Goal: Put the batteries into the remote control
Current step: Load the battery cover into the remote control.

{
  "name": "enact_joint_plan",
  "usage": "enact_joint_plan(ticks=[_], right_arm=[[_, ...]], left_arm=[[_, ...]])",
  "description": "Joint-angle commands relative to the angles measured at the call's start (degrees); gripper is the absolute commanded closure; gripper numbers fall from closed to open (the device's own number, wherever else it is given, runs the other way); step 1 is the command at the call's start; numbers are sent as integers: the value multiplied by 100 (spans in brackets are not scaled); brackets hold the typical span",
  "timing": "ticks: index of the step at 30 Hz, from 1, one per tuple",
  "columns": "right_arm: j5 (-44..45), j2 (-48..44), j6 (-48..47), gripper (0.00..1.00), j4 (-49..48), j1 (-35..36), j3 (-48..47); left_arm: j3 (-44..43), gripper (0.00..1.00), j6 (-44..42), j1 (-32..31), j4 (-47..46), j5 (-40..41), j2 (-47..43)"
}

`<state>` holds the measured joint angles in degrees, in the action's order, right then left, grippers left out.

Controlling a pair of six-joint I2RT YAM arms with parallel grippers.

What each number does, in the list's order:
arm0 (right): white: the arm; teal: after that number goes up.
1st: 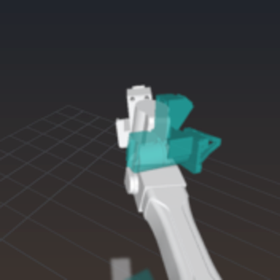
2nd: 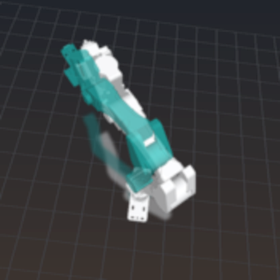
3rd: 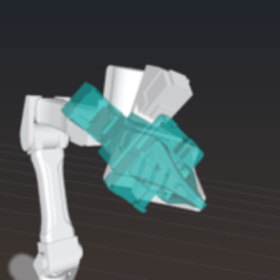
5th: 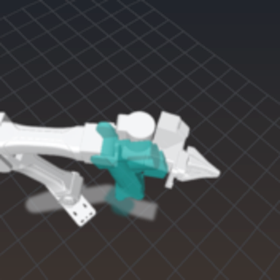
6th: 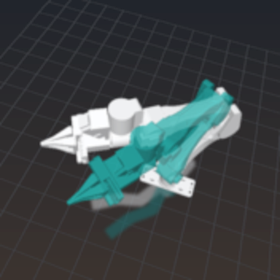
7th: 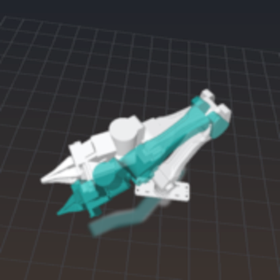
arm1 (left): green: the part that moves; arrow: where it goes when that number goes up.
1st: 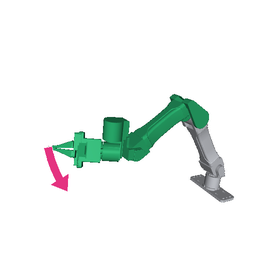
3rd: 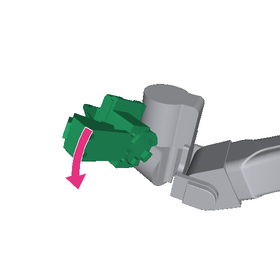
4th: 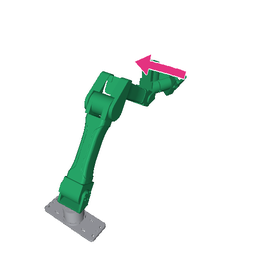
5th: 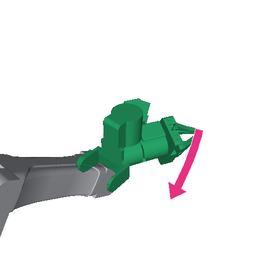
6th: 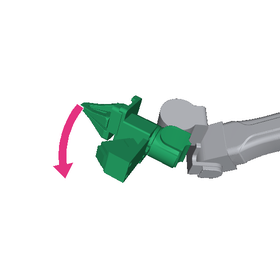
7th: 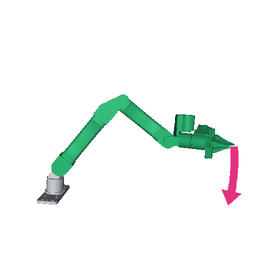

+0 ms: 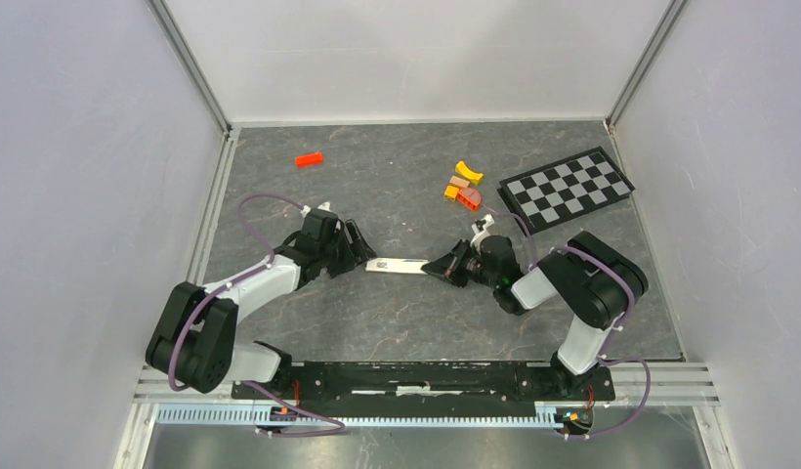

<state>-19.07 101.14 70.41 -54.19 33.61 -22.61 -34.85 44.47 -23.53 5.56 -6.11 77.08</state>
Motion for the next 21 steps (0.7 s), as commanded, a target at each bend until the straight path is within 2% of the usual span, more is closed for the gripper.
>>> enact_joint_plan(ticks=[1,10,16,21], right_arm=[[469,-179,112,100,292,49,4],[452,-140,96,100,355,93,-204],[350,-168,-401,100,1264,109,-448],[673,-365,-877,100,2076,106,-584]], left_arm=[[12,24,71,28,-267,5,19],[14,25,49,33,-286,-22,72],[28,28,14,46,-276,-35,113],[35,35,0,57,-318,-122,248]])
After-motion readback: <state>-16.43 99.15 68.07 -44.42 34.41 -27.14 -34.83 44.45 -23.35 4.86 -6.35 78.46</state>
